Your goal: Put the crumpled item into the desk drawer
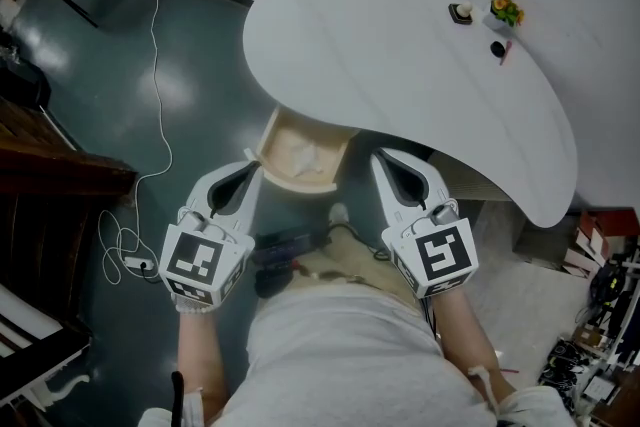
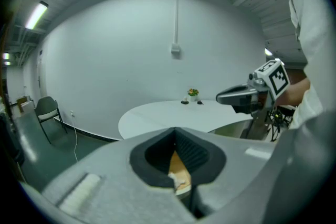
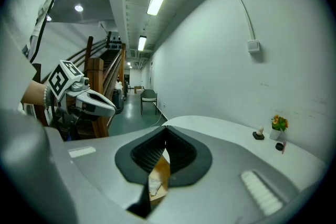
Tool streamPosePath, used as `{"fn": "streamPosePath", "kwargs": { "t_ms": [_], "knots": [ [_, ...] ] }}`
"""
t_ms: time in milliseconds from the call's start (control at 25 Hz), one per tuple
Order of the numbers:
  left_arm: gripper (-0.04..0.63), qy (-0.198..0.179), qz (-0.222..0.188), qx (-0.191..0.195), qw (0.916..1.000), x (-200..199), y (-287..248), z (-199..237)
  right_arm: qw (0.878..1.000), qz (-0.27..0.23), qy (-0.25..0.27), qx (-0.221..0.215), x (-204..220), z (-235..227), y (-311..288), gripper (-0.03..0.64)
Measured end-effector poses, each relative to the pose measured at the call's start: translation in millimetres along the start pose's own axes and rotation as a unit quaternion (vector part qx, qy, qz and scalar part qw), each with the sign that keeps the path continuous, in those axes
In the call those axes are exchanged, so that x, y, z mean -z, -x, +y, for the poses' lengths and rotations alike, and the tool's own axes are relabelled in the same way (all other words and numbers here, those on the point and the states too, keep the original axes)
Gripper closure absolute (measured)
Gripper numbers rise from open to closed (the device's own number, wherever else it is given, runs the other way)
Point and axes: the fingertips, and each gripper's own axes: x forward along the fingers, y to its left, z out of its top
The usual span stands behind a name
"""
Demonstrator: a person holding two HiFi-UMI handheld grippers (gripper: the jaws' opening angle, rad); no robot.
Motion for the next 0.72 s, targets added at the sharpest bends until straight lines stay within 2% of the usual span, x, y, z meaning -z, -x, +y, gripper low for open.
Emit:
{"fn": "streamPosePath", "kwargs": {
  "t_ms": [720],
  "knots": [
    [0.598,-0.015,0.005,0.008,0.9998,2.7,-3.2,-5.8,1.0,0.005,0.003,0.001,1.6,2.8,2.3,0.612]
  ]
}}
